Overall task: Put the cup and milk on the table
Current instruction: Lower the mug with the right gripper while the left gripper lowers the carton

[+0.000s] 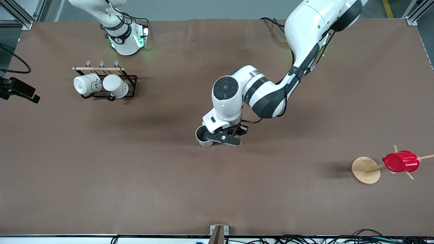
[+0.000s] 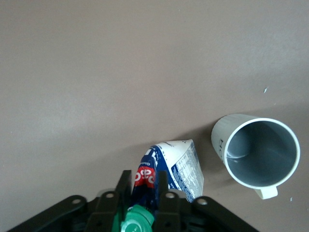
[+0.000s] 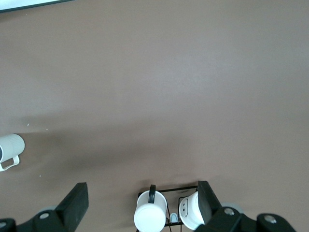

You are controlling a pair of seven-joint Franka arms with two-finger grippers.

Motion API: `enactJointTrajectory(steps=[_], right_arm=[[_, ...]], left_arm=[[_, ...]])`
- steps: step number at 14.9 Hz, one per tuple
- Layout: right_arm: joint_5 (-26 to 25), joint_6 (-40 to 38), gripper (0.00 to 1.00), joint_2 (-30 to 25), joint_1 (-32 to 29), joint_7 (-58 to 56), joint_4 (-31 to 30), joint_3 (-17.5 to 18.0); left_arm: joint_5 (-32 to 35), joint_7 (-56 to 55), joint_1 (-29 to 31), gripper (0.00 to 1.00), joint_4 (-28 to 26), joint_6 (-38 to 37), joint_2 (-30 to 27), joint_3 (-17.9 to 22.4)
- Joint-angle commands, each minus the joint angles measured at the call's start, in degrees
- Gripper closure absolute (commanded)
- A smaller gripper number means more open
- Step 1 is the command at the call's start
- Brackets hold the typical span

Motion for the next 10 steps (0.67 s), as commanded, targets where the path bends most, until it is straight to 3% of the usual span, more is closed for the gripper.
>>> enactJointTrajectory(steps=[1, 2, 3, 5, 7, 10], right_arm=[[1.1, 0.2, 0.0, -2.1, -7.1, 0.2, -2.4, 6.9], [1.0, 0.4, 0.0, -2.1, -6.2, 0.1, -2.5, 6.7], [0.9, 0.6, 0.0, -2.1, -5.0, 0.1, -2.5, 5.2], [0.9, 0.2, 0.0, -2.3, -2.4, 0.1, -2.8, 1.8], [1.0, 1.1, 0.0, -3.3, -3.0, 0.1, -4.7, 2.0], [1.0, 1.1, 0.0, -3.3, -2.5, 0.1, -4.7, 2.0]], left_arm=[[1.1, -1.1, -0.6, 0.37, 1.4, 0.1, -0.8, 0.7], [1.1, -1.0, -0.4, 0.13, 1.3, -0.4, -1.9, 0.8], [1.1, -0.8, 0.0, 0.0, 0.7, -0.7, -3.2, 0.8], [0.3, -0.9, 1.2, 0.0, -0.1, -3.1, -7.0, 0.7], [-2.8, -0.2, 1.5, 0.0, -0.4, -8.8, -10.3, 0.8], [-9.3, 0.8, 5.3, 0.0, -2.1, -10.4, -14.0, 0.9]])
